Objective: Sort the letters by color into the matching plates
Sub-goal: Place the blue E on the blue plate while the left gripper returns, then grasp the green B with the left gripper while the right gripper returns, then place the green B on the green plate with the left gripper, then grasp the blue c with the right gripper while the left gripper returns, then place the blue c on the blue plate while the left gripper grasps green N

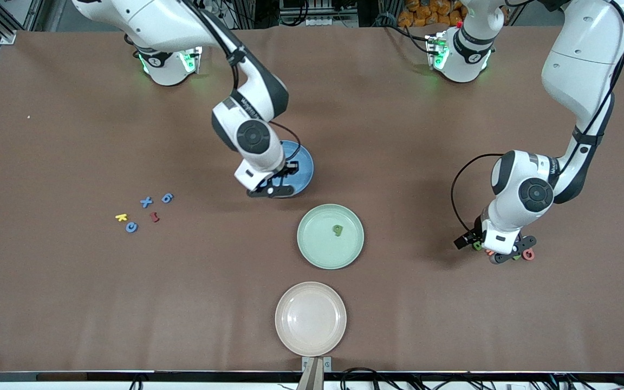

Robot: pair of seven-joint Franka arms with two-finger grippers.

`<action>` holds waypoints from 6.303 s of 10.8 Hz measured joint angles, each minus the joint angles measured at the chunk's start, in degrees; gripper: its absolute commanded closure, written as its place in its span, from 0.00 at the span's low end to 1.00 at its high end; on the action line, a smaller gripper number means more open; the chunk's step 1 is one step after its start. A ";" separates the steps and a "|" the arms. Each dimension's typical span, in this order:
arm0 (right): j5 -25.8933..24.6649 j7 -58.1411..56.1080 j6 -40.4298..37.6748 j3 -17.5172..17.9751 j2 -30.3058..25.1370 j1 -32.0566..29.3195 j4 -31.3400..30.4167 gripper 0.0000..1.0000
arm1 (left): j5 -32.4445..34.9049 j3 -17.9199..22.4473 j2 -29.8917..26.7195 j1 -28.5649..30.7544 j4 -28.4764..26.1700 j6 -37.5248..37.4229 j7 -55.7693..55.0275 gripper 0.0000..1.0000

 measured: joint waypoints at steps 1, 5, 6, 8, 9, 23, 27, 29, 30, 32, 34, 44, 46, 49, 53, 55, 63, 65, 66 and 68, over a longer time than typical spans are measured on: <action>0.00 2.25 -0.66 0.04 0.03 2.02 0.00 0.85 | 0.00 0.05 0.02 0.81 -0.20 0.03 -0.03 0.00; 0.00 5.18 -1.57 -0.01 0.46 5.43 -0.20 0.24 | 0.00 0.07 0.60 3.08 -0.24 0.17 -0.03 0.00; 0.00 5.18 -1.95 -0.19 0.47 5.42 -0.20 0.12 | 0.00 0.07 1.08 3.06 -0.16 0.54 -0.06 0.00; 0.00 5.18 -2.94 -0.56 0.46 5.31 -0.17 0.00 | 0.00 0.05 2.27 2.97 0.63 1.05 -0.08 0.00; 0.00 5.18 -3.50 -0.75 0.42 5.12 -0.11 0.00 | 0.00 0.04 2.84 2.94 1.24 1.09 -0.08 0.00; -9.26 -23.99 -4.57 -2.40 -9.68 -26.27 -9.17 0.17 | 0.00 -0.48 3.08 2.42 4.39 1.05 -0.09 1.00; -10.98 -46.21 3.08 -2.71 -8.65 -32.99 -10.68 0.27 | 0.00 -5.23 2.31 1.53 5.86 1.17 -2.67 1.00; -11.10 -53.97 6.76 -3.42 -6.72 -35.11 -10.87 0.28 | 0.00 -9.97 1.94 1.21 6.80 1.20 -7.84 1.00; -11.13 -57.38 8.64 -3.67 -5.58 -36.12 -10.99 0.28 | 0.00 -12.32 1.83 0.71 7.28 1.19 -10.15 1.00; -11.15 -61.88 11.22 -4.17 -3.76 -37.55 -11.07 0.31 | 0.00 -14.40 1.72 -2.17 8.67 1.20 -14.65 1.00; -11.16 -64.66 13.08 -4.99 -2.61 -37.73 -11.12 0.32 | 0.00 -14.58 1.73 -6.44 9.84 1.19 -16.97 1.00; -12.46 -70.53 21.76 -7.53 0.25 -38.61 -14.11 0.38 | -0.07 -10.92 3.26 -21.07 15.48 0.91 -23.61 0.00; -12.49 -70.64 22.59 -7.52 0.54 -38.59 -14.45 0.46 | -0.07 -8.48 3.22 -20.55 15.67 -2.31 -23.60 0.00; -12.49 -70.88 22.59 -7.40 0.49 -38.57 -14.45 0.76 | 0.07 -6.53 2.12 -15.38 13.86 -7.83 -19.00 0.00; -12.48 -70.88 22.62 -7.67 0.27 -38.61 -14.31 0.95 | 0.23 -6.79 -6.21 -7.03 0.58 -7.77 -5.58 0.00; -12.35 -70.79 21.57 -7.75 0.29 -38.61 -13.96 0.96 | 0.27 -6.79 -10.47 -4.17 -7.31 -4.01 1.93 0.00; -3.29 -55.09 0.20 -5.16 -3.00 -32.34 -5.71 0.98 | 3.06 -6.27 -13.27 14.32 -22.11 8.09 32.08 0.00; -3.05 -46.17 -0.57 -3.78 -3.85 -28.92 -5.69 0.98 | 4.94 -6.27 -10.60 15.00 -19.88 8.13 32.16 0.00; -2.60 -41.30 -0.70 -2.11 -4.25 -27.80 -5.69 0.98 | 5.32 -6.29 -9.21 14.97 -18.79 8.16 32.16 0.00; -0.90 -30.52 -0.60 1.19 -4.65 -24.56 -5.59 0.98 | 5.46 -6.31 -6.64 14.92 -16.49 8.22 32.16 0.00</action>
